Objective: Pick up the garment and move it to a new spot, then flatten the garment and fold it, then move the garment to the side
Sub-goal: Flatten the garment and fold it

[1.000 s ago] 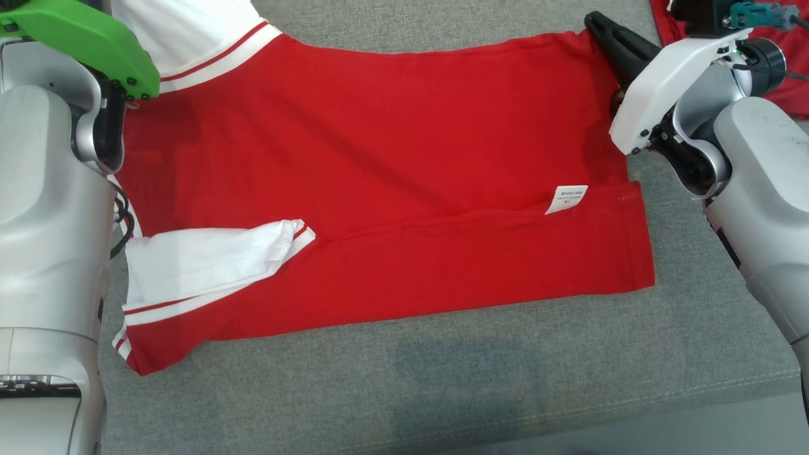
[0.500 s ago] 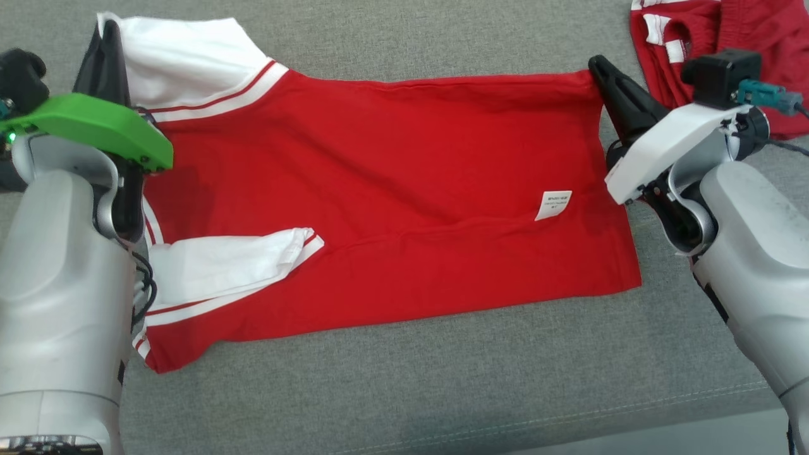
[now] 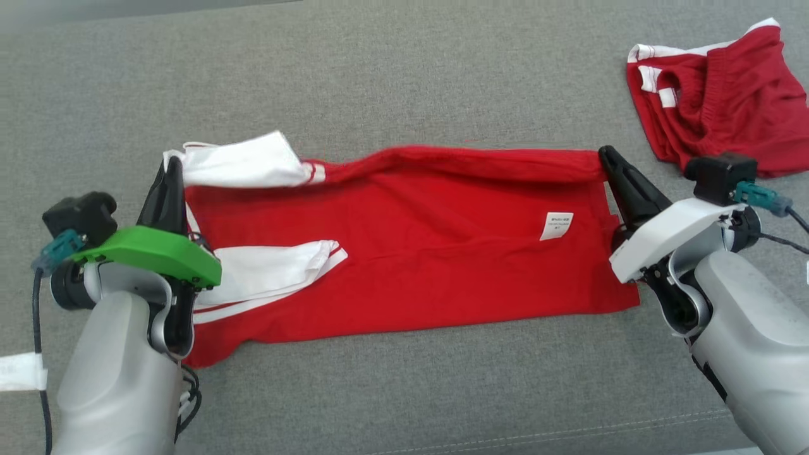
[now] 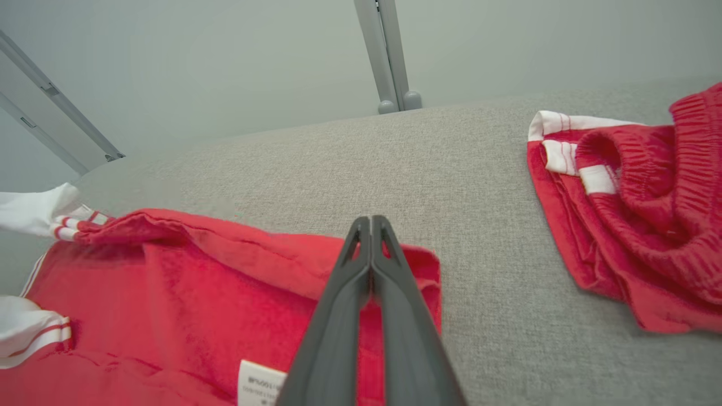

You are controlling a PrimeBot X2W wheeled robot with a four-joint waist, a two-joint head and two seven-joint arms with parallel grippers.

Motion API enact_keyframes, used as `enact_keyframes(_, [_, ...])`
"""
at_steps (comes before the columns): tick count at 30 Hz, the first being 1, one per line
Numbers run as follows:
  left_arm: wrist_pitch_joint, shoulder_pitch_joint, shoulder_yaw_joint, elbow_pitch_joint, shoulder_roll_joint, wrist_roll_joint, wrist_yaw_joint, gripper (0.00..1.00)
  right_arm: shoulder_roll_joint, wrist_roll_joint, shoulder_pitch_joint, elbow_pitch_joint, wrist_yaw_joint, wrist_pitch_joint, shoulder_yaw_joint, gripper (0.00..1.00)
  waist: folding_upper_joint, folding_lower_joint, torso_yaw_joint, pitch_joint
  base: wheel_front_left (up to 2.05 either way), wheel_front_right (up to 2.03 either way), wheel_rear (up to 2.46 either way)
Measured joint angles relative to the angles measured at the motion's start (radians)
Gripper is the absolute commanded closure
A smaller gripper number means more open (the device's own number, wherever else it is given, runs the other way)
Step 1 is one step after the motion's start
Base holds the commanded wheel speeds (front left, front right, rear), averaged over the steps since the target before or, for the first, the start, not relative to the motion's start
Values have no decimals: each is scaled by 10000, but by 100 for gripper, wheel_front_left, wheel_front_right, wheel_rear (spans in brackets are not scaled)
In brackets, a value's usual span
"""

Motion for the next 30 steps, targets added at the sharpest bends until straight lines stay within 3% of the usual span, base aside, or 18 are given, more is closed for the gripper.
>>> enact_keyframes(11, [-2,2242,401,-1438,25,-111,188,100,77,245,1197,-360,-167,-86,-77,100,0,0,133,-844,0,0,0])
enact_keyframes(30, [15,4250,399,-2499,-71,-414,589,100,90,228,1959,-570,-270,-132,-186,100,0,0,-110,-827,0,0,0])
